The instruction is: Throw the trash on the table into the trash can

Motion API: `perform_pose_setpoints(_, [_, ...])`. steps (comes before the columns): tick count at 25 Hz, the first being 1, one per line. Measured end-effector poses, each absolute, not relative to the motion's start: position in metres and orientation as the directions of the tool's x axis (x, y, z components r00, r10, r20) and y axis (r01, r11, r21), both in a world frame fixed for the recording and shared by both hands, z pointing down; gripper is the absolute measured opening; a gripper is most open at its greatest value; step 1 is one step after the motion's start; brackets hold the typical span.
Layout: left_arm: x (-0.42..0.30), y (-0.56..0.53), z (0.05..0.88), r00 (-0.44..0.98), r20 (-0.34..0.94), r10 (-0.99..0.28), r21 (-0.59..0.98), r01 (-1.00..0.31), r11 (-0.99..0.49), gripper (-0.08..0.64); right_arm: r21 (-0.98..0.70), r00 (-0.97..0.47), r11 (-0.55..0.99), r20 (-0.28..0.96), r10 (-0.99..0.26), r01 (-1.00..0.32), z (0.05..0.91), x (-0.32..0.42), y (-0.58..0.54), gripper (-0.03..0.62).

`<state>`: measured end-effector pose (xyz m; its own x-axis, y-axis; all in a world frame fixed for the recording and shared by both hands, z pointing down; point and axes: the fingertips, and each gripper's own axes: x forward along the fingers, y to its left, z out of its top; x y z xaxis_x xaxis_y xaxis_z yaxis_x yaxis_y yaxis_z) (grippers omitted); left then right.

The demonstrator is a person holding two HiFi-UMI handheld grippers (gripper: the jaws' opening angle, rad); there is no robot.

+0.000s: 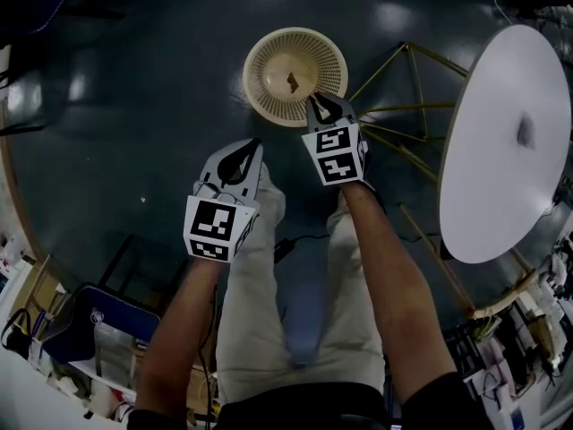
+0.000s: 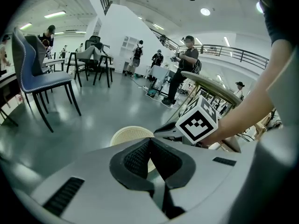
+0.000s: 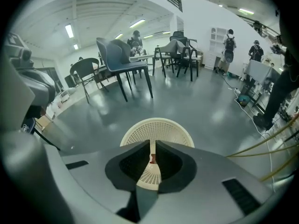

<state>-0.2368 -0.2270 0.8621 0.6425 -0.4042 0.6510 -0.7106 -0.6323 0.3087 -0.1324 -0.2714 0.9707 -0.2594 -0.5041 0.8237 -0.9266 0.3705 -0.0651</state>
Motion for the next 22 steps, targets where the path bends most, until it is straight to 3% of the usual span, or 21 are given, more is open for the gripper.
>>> perform_pose_setpoints(6, [-0.237,-0.233,0.867,0.642,0.647,-0.411,0.311,-0.714,-0.627,0.008,-0.094,-0.267,0.333,0.809,-0.523,-0.938,0.969,-0.13,-0.267,0.025])
perform_pose_setpoints(22, [-0.211,-0.247,0.796,0.672,0.598,-0.438,0.289,-0.69,-0.664,0.008,-0.15,-0.356,0.358,0.692,-0.628,-0.922,0.848,-0.145,-0.271,0.02])
